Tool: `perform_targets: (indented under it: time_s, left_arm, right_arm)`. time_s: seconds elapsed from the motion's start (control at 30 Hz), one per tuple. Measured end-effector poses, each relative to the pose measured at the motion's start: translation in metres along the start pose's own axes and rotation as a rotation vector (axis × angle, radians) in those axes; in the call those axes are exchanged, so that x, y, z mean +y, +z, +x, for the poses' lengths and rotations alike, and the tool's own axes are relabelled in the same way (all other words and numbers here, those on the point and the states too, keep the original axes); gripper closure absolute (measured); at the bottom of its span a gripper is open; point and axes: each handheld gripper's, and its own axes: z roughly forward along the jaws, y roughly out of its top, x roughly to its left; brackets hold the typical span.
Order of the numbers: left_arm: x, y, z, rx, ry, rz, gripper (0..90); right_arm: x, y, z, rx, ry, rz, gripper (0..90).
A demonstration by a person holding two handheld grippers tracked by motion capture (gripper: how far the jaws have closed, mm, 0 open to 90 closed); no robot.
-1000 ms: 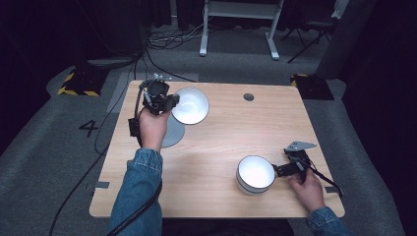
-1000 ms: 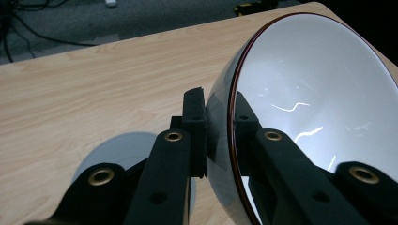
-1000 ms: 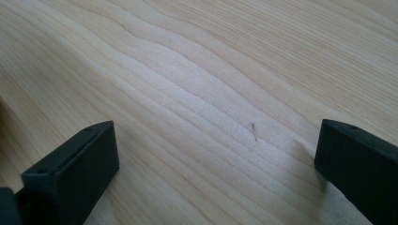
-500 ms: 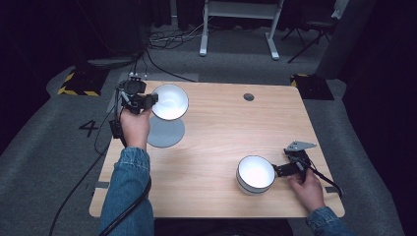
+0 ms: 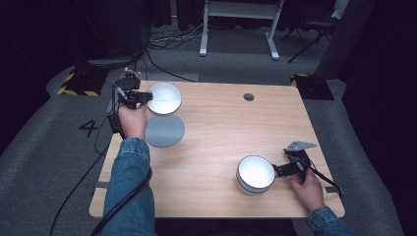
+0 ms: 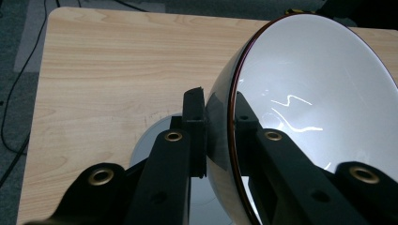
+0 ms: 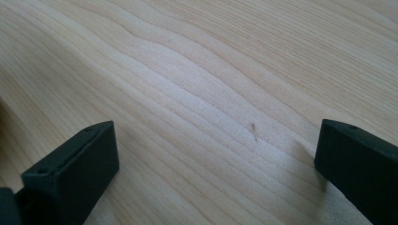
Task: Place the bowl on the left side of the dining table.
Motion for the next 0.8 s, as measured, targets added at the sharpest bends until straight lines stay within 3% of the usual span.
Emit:
perform_targets:
  time_s: [0.23,0.57,0.8]
  left_arm:
    - [-0.007,0.018,0.011,0.008,-0.025,0.024,81.1]
    - [-0.024,0.045,0.028,-0.001,-0.058,0.117,81.1]
    - [-0.033,0.058,0.030,-0.005,-0.070,0.150,81.0]
  right_arm:
    - [0.000,0.000,0.000,0.000,0.002,0.000,0.3]
    - [0.000,0.000,0.000,0.000,0.002,0.000,0.3]
    - [0.000,0.000,0.000,0.000,0.002,0.000,0.3]
